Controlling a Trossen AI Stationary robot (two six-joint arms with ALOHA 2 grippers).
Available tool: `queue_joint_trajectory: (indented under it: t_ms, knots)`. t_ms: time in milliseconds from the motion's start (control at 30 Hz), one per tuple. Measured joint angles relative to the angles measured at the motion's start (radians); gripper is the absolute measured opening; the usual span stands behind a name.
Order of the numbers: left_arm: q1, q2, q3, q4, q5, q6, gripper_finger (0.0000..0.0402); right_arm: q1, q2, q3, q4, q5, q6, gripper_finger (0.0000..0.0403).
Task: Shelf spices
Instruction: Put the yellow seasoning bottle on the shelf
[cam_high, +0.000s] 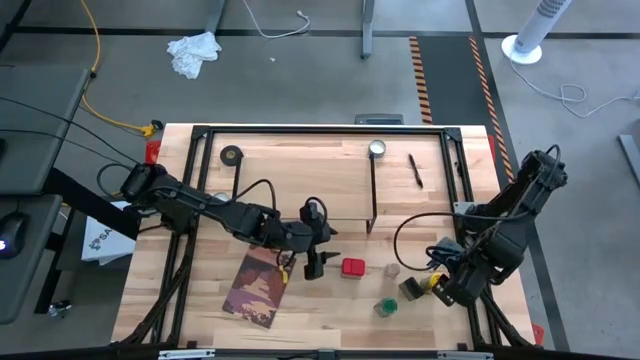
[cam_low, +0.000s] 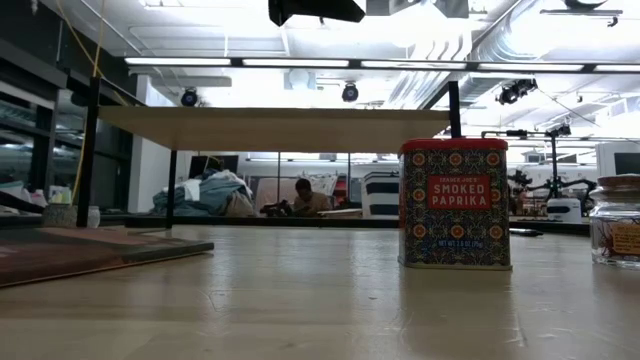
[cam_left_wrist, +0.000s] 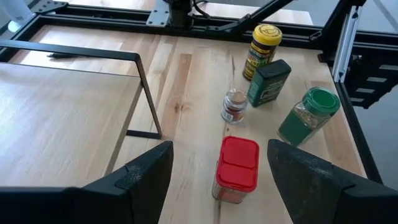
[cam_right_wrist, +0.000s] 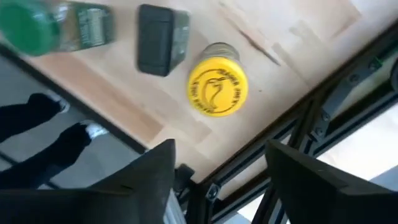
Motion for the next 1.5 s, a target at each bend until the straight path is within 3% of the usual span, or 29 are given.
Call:
queue_joint_trajectory:
  t_ms: [267, 467, 1133, 1500]
  knots:
    - [0.001, 0.0, 0.0, -0.001, 0.028, 0.0, 0.0257, -0.006, 0.0, -0.064, 0.033, 0.024, 0.128, 0.0296]
    - [0.002, 0.0, 0.0, -0.001, 0.03, -0.004, 0.0257, -0.006, 0.023, -0.088, 0.037, 0.065, 0.243, 0.0298]
    - [0.002, 0.0, 0.0, -0.002, 0.03, -0.064, 0.0257, -0.013, 0.125, -0.096, 0.089, 0.061, 0.236, 0.0298]
    - [0.002, 0.0, 0.0, -0.001, 0.03, -0.064, 0.0257, -0.019, 0.125, -0.2, 0.215, 0.028, 0.268, 0.0298]
